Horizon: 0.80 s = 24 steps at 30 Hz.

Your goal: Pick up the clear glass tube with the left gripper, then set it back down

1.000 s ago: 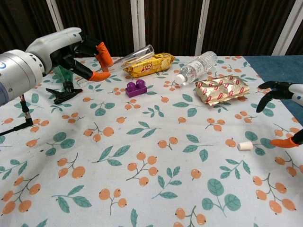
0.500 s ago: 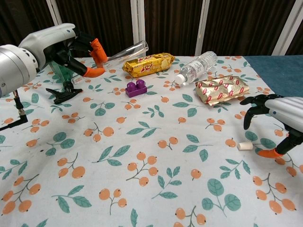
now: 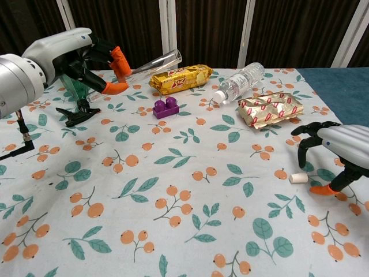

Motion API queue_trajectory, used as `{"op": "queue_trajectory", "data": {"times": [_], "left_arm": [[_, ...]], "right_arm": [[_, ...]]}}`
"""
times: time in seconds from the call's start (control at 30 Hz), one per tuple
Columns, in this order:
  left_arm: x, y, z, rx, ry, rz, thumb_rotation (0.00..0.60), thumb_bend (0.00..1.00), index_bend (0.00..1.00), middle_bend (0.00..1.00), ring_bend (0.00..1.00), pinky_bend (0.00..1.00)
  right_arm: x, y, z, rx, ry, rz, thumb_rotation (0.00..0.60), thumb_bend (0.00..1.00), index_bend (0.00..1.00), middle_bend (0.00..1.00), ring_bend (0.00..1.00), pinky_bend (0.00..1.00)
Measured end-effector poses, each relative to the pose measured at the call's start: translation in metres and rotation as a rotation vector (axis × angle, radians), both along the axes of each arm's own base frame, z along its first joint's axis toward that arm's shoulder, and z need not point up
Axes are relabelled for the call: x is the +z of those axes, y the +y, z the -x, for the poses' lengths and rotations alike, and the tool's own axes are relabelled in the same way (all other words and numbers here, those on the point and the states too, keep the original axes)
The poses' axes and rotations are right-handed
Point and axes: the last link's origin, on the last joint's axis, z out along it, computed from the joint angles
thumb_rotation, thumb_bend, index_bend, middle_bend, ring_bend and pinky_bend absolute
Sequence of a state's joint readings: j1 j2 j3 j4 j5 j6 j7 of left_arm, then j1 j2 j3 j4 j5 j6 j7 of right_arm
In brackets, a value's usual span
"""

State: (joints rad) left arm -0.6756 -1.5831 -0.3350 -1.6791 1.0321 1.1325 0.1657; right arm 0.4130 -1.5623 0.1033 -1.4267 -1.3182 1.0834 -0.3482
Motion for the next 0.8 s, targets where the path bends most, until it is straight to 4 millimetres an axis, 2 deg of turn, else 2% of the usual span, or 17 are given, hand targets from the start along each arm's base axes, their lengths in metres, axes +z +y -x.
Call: {"op": "queue_trajectory", "data": {"times": [0.8], "left_arm": [[0.0042,0.0021,0.0012,0.003,-0.003,-0.012,0.6,0.53,0.6,0.49,0.05,0.0]], "right_arm": [[-0.0038,-0.0081,-0.0066,0.016,0.009,0.018,0.6,0.32,0.54,0.16,0.02,0.0]]}}
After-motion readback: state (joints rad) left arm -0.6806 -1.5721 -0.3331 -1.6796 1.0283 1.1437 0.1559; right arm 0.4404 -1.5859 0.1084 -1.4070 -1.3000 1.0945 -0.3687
